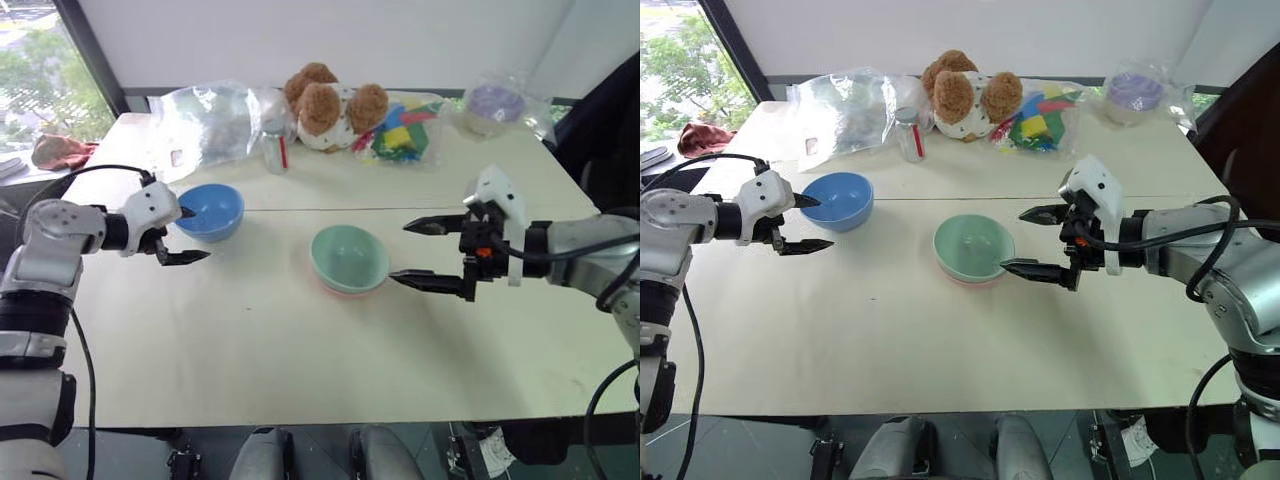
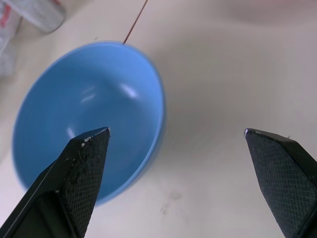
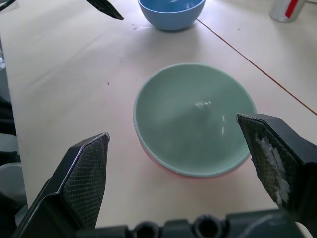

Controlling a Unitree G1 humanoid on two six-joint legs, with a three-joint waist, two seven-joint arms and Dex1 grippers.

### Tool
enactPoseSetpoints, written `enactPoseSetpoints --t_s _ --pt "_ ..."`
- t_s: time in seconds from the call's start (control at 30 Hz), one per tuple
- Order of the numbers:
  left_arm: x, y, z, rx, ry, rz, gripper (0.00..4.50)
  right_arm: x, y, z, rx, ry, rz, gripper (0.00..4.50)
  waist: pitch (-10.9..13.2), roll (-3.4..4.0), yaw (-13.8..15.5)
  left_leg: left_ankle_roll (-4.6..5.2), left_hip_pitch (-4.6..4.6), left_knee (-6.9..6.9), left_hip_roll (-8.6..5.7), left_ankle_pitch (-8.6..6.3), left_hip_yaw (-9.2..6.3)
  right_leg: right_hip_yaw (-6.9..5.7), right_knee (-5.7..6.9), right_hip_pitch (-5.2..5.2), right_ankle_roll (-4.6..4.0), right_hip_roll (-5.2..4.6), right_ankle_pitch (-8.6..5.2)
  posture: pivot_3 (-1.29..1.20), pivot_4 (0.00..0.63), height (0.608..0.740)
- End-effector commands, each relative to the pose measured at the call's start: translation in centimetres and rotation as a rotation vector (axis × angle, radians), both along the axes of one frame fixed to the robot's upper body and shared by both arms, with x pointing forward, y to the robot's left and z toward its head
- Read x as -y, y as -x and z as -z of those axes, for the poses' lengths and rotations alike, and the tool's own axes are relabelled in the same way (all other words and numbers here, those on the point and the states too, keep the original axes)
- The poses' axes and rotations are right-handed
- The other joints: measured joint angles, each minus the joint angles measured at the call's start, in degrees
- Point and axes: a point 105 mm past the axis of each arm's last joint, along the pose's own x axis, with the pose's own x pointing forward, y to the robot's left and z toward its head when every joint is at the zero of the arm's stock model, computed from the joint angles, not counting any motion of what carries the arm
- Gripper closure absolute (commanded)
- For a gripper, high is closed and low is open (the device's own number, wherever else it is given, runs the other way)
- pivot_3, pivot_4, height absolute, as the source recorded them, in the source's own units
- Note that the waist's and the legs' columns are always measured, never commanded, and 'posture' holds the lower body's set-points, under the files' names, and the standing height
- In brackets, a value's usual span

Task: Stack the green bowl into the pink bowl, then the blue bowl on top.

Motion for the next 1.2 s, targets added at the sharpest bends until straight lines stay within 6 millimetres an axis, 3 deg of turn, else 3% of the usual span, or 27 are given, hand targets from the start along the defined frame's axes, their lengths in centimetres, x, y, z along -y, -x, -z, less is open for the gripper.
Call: enactPoseSetpoints --t_s 0.03,0.1,0.2,0.3,0.43,0.6,0.77,0.87,0.93,1.03,1.2 --pt "0.2 -1.7 0.2 0.074 -0.041 -0.032 0.02 -0.2 0.0 -0.9 0.048 0.0 -0.018 0.0 -0.01 -0.01 0.04 0.0 0.0 0.0 0.0 0.0 0.0 -0.01 -0.01 0.0 0.0 0.01 0.0 0.0 0.15 0.74" --pt "0.6 -2.6 1.1 0.076 -0.046 -0.045 0.02 -0.2 -0.1 -1.0 0.052 0.003 -0.019 0.0 -0.01 -0.01 0.02 0.01 0.0 0.0 -0.04 0.0 0.0 -0.1 0.0 0.01 0.0 0.07 0.0 0.0 0.15 0.74" --pt "0.7 -3.2 2.0 0.063 -0.078 -0.044 0.9 -0.1 -0.1 -1.1 0.055 0.005 -0.013 0.0 0.0 -0.04 -0.38 0.02 -0.01 -0.01 -0.04 -0.01 0.02 -0.08 -0.01 0.0 0.02 0.1 0.01 0.0 0.15 0.74" --pt "0.9 -3.3 2.5 0.032 -0.083 -0.023 2.42 0.1 0.1 -1.1 0.057 0.011 -0.004 0.0 0.01 -0.07 -0.94 0.03 -0.03 -0.06 0.02 -0.02 0.06 -0.04 0.0 -0.1 0.02 0.17 0.01 0.0 0.15 0.74" --pt "1.7 -3.6 1.6 0.018 -0.074 0.022 4.47 0.5 0.2 -1.0 0.055 0.017 0.02 0.0 0.01 -0.07 -1.27 0.03 -0.03 -0.08 0.1 -0.02 0.05 -0.07 0.01 -0.11 0.02 0.17 0.01 0.0 0.15 0.74" --pt "4.8 -3.9 -1.6 0.047 -0.023 0.163 4.47 1.1 0.3 -0.9 0.055 0.028 0.052 0.0 0.02 -0.09 -1.12 0.03 -0.03 -0.01 0.02 -0.02 0.08 -0.06 0.0 -0.06 0.02 0.15 0.01 0.0 0.15 0.74" --pt "12.8 -2.0 -7.2 0.1 0.089 0.536 4.47 1.6 0.5 -1.0 0.063 0.033 0.081 0.0 0.03 -0.1 -0.16 0.03 -0.07 -0.01 0.02 -0.02 0.05 -0.07 -0.01 -0.06 0.03 0.16 0.01 0.0 0.15 0.74" --pt "16.9 -0.2 -8.6 0.091 0.11 0.717 4.47 1.9 0.6 -1.0 0.066 0.035 0.096 0.0 0.03 -0.11 -0.18 0.03 -0.09 -0.01 0.01 -0.02 0.06 -0.04 -0.03 -0.06 0.03 0.16 0.02 0.0 0.15 0.74" --pt "19.3 1.4 -7.9 0.06 0.076 0.85 4.47 2.1 0.8 -1.1 0.07 0.035 0.116 0.0 0.01 -0.07 -0.34 0.03 -0.08 -0.02 0.0 -0.02 0.06 -0.02 -0.04 -0.06 0.03 0.17 0.02 0.0 0.15 0.74" --pt "21.2 3.0 -6.8 0.021 0.04 0.957 4.47 2.4 1.1 -1.0 0.072 0.035 0.139 0.0 0.01 -0.07 -0.63 0.03 -0.03 -0.03 0.04 -0.02 0.07 0.06 -0.01 -0.06 0.03 0.24 0.02 0.0 0.15 0.74" --pt "21.6 3.6 -3.5 -0.03 -0.149 1.034 4.47 2.9 1.8 -0.8 0.067 0.033 0.179 0.0 0.01 -0.07 -1.47 -0.01 0.05 -0.03 0.1 0.01 0.02 0.16 0.15 -0.06 0.03 0.3 0.02 0.0 0.15 0.74"
